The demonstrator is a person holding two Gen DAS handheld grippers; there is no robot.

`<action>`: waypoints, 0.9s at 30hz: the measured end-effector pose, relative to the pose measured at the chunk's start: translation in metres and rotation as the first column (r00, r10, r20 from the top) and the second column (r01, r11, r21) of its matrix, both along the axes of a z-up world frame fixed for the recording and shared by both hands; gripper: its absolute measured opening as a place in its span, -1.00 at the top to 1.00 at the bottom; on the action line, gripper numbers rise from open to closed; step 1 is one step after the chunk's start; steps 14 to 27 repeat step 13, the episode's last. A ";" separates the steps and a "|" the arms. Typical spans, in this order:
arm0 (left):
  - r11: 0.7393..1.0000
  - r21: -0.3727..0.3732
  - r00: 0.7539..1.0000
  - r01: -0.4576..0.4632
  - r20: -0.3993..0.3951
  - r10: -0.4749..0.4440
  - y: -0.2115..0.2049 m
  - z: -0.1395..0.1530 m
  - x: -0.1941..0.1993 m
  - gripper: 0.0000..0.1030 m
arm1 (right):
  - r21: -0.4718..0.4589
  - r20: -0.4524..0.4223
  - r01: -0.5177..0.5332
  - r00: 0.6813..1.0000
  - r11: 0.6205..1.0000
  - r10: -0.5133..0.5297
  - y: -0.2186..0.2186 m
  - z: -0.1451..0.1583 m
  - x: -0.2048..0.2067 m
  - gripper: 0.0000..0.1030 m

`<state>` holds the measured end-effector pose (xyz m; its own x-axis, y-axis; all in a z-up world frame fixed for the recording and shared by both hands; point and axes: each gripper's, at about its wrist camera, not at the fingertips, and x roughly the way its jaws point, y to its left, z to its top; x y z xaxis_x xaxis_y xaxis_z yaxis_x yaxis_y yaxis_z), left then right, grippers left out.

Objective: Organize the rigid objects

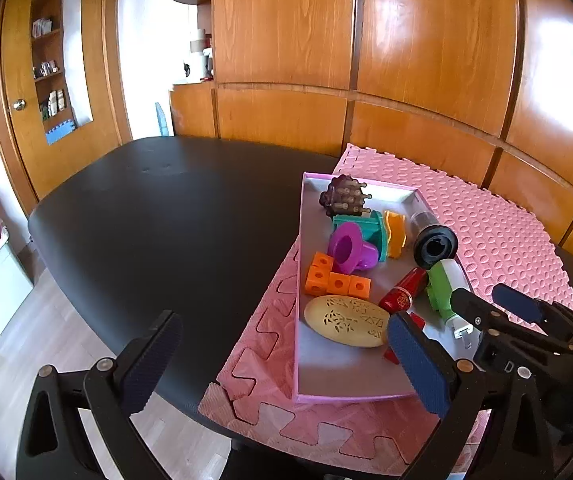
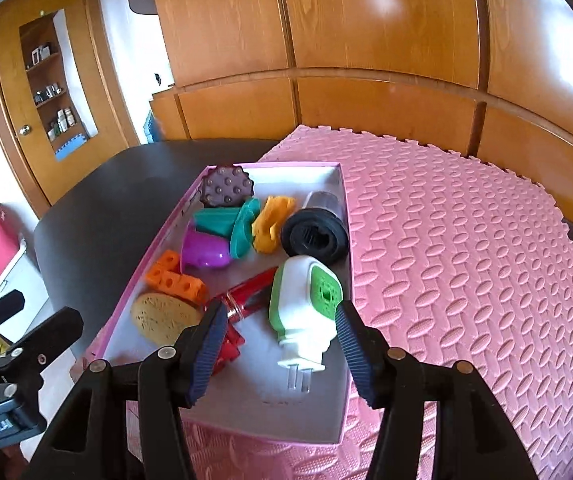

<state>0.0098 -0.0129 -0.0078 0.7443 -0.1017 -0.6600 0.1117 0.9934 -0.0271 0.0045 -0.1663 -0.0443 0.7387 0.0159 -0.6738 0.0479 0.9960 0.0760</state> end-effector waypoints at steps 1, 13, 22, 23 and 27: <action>1.000 0.007 1.000 -0.001 0.002 0.001 -0.001 0.000 -0.001 -0.99 | -0.005 0.005 -0.002 1.000 1.000 0.002 0.002 0.001 -0.001 -0.10; 0.999 0.041 1.000 -0.012 0.024 0.011 -0.003 0.002 -0.007 -0.99 | -0.028 0.026 -0.024 0.999 0.999 0.025 0.012 0.005 -0.007 -0.10; 0.999 0.041 1.000 -0.012 0.024 0.011 -0.003 0.002 -0.007 -0.99 | -0.028 0.026 -0.024 0.999 0.999 0.025 0.012 0.005 -0.007 -0.10; 0.999 0.041 1.000 -0.012 0.024 0.011 -0.003 0.002 -0.007 -0.99 | -0.028 0.026 -0.024 0.999 0.999 0.025 0.012 0.005 -0.007 -0.10; 0.999 0.041 1.000 -0.012 0.024 0.011 -0.003 0.002 -0.007 -0.99 | -0.028 0.026 -0.024 0.999 0.999 0.025 0.012 0.005 -0.007 -0.10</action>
